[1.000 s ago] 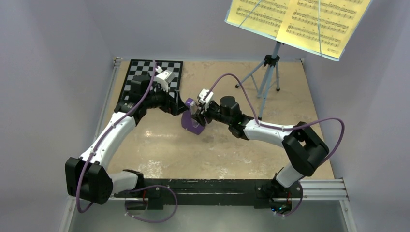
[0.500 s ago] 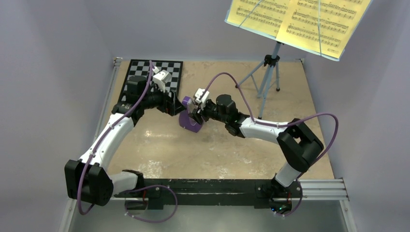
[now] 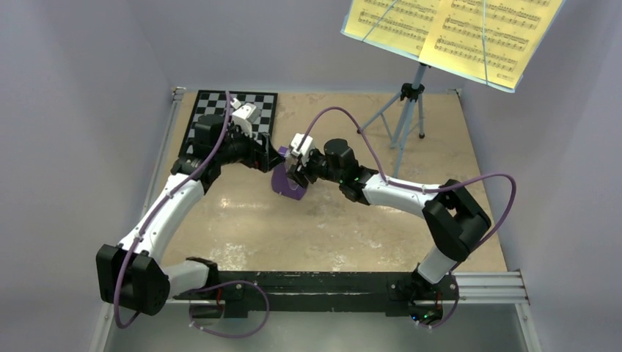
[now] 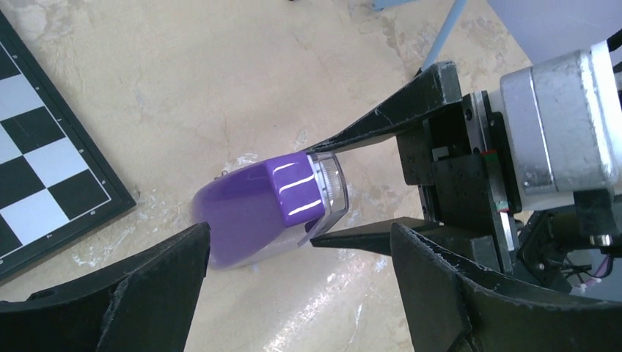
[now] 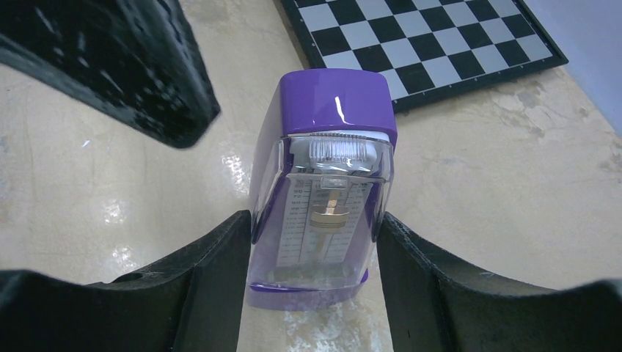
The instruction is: Pack up the instrument practice props
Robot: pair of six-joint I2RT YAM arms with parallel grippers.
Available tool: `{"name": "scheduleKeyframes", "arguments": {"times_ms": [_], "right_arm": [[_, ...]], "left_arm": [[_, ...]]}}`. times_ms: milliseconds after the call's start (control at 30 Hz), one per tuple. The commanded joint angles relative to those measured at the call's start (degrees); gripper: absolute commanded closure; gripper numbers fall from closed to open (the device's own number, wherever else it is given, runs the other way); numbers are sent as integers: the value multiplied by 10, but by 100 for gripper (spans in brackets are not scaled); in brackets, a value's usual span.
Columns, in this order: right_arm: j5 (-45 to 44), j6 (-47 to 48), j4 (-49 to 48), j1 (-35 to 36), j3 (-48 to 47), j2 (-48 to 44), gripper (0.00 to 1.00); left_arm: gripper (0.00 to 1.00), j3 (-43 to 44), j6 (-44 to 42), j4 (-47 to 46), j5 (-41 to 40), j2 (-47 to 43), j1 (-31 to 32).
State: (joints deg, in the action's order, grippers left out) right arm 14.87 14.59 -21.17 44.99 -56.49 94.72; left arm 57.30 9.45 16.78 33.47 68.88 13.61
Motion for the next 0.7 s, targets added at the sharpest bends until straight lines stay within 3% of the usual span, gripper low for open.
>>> {"name": "scheduleKeyframes", "arguments": {"times_ms": [0, 433, 567, 667], "right_arm": [[-3, 19, 73, 4, 9, 26, 100], [5, 13, 92, 4, -10, 35, 100], [6, 10, 93, 5, -12, 38, 100], [6, 10, 99, 4, -18, 39, 100]], "left_arm": [[3, 7, 42, -46, -82, 9, 37], [7, 58, 25, 2, -210, 83, 75], [12, 75, 15, -3, -228, 96, 84], [22, 88, -1, 6, -227, 106, 93]]}}
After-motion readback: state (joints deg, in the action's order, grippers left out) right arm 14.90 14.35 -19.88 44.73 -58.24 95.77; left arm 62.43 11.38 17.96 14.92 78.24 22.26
